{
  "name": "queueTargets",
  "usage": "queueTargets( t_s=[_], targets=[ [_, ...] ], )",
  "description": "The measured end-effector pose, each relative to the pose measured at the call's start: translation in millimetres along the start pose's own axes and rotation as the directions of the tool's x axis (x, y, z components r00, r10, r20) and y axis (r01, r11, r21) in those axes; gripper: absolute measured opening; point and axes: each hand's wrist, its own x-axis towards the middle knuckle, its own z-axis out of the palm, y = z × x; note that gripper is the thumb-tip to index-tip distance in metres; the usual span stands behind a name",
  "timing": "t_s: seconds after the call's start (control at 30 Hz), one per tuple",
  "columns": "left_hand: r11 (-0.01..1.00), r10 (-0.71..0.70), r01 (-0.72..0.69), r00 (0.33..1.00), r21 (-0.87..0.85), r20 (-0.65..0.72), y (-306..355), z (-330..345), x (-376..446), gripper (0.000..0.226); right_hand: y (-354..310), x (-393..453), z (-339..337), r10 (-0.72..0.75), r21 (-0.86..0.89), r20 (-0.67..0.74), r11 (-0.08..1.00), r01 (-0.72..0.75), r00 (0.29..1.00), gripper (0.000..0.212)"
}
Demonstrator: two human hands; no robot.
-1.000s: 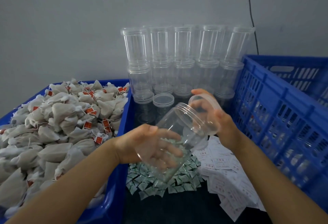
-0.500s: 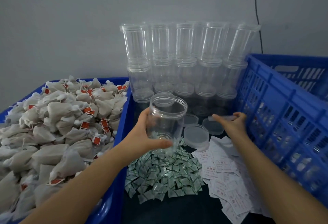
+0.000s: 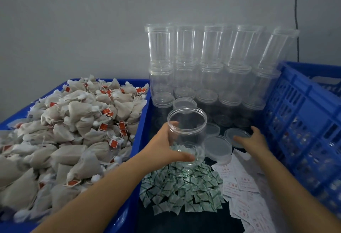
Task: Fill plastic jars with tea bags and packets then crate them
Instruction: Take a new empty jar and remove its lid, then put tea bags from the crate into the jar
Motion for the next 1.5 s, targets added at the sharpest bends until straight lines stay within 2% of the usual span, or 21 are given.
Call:
queueTargets(
  t_s=[0.07, 0.13, 0.17, 0.23, 0.27, 0.37, 0.43, 0.5, 0.53, 0.67, 0.7, 0.77, 0.83, 0.97, 1.03, 1.17, 1.23, 1.3, 1.37, 1.5],
  targets=[
    [1.000, -0.004, 0.004, 1.000, 0.021, -0.010, 2, 0, -1, 0.081, -20, -32, 5, -0.136, 0.240, -0.002, 0.962, 0.133, 0.991, 0.077],
    [0.999, 0.009, -0.009, 1.000, 0.054, 0.003, 8, 0, -3, 0.080, -41, -78, 16, -0.308, 0.497, 0.190, 0.849, 0.179, 0.932, 0.074],
    [0.997, 0.027, -0.028, 0.999, 0.077, 0.026, 11, 0, -4, 0.079, -49, -100, 24, -0.402, 0.532, 0.289, 0.822, 0.204, 0.869, 0.080],
    [0.988, 0.063, -0.072, 0.996, 0.136, 0.068, 18, -2, -10, 0.073, -60, -130, 40, -0.518, 0.497, 0.389, 0.814, 0.301, 0.762, 0.087],
    [0.983, 0.063, -0.076, 0.995, 0.170, 0.077, 21, -4, -13, 0.070, -62, -138, 48, -0.539, 0.513, 0.377, 0.799, 0.316, 0.753, 0.088],
    [0.962, 0.038, -0.073, 0.990, 0.263, 0.138, 26, -22, -22, 0.069, -66, -149, 65, -0.539, 0.586, 0.308, 0.757, 0.290, 0.784, 0.093],
    [0.941, -0.018, -0.032, 0.989, 0.337, 0.144, 26, -40, -26, 0.086, -64, -153, 75, -0.549, 0.608, 0.331, 0.746, 0.271, 0.767, 0.090],
    [0.921, -0.066, 0.023, 0.993, 0.389, 0.099, 25, -62, -28, 0.101, -59, -158, 84, -0.542, 0.593, 0.359, 0.761, 0.263, 0.760, 0.093],
    [0.911, -0.089, 0.058, 0.994, 0.408, 0.058, 24, -73, -28, 0.101, -56, -161, 87, -0.536, 0.573, 0.362, 0.773, 0.271, 0.763, 0.095],
    [0.868, -0.091, 0.171, 0.977, 0.465, -0.191, 14, -104, -18, 0.071, -48, -170, 102, -0.529, 0.539, 0.412, 0.798, 0.269, 0.742, 0.098],
    [0.825, -0.053, 0.191, 0.963, 0.532, -0.265, 10, -108, -12, 0.065, -47, -171, 106, -0.528, 0.539, 0.429, 0.801, 0.262, 0.733, 0.100],
    [0.674, 0.072, 0.221, 0.930, 0.705, -0.360, 3, -113, 1, 0.057, -43, -173, 115, -0.522, 0.536, 0.441, 0.806, 0.253, 0.730, 0.105],
    [0.557, 0.135, 0.228, 0.924, 0.799, -0.358, -5, -115, 14, 0.059, -37, -176, 122, -0.503, 0.549, 0.432, 0.805, 0.224, 0.749, 0.109],
    [0.485, 0.013, 0.299, 0.937, 0.822, -0.349, -17, -114, 37, 0.077, -24, -180, 133, -0.494, 0.542, 0.399, 0.807, 0.235, 0.773, 0.101],
    [0.407, -0.026, 0.344, 0.930, 0.846, -0.366, -24, -113, 46, 0.076, -20, -181, 135, -0.510, 0.535, 0.381, 0.802, 0.266, 0.771, 0.101],
    [0.186, 0.077, 0.385, 0.912, 0.904, -0.404, -35, -115, 55, 0.051, -12, -180, 139, -0.518, 0.557, 0.378, 0.789, 0.258, 0.768, 0.105],
    [0.117, 0.139, 0.388, 0.905, 0.914, -0.402, -38, -117, 55, 0.036, -10, -181, 141, -0.517, 0.549, 0.372, 0.792, 0.266, 0.771, 0.106],
    [0.113, 0.164, 0.382, 0.904, 0.917, -0.396, -37, -119, 56, 0.022, -9, -181, 142, -0.516, 0.543, 0.365, 0.794, 0.273, 0.775, 0.105],
    [0.166, 0.171, 0.391, 0.893, 0.905, -0.417, -31, -122, 56, 0.010, -10, -182, 142, -0.515, 0.540, 0.353, 0.794, 0.279, 0.781, 0.105],
    [0.445, 0.173, 0.384, 0.849, 0.809, -0.498, -14, -132, 55, 0.009, -11, -183, 142, -0.525, 0.483, 0.336, 0.809, 0.335, 0.782, 0.107]
  ],
)
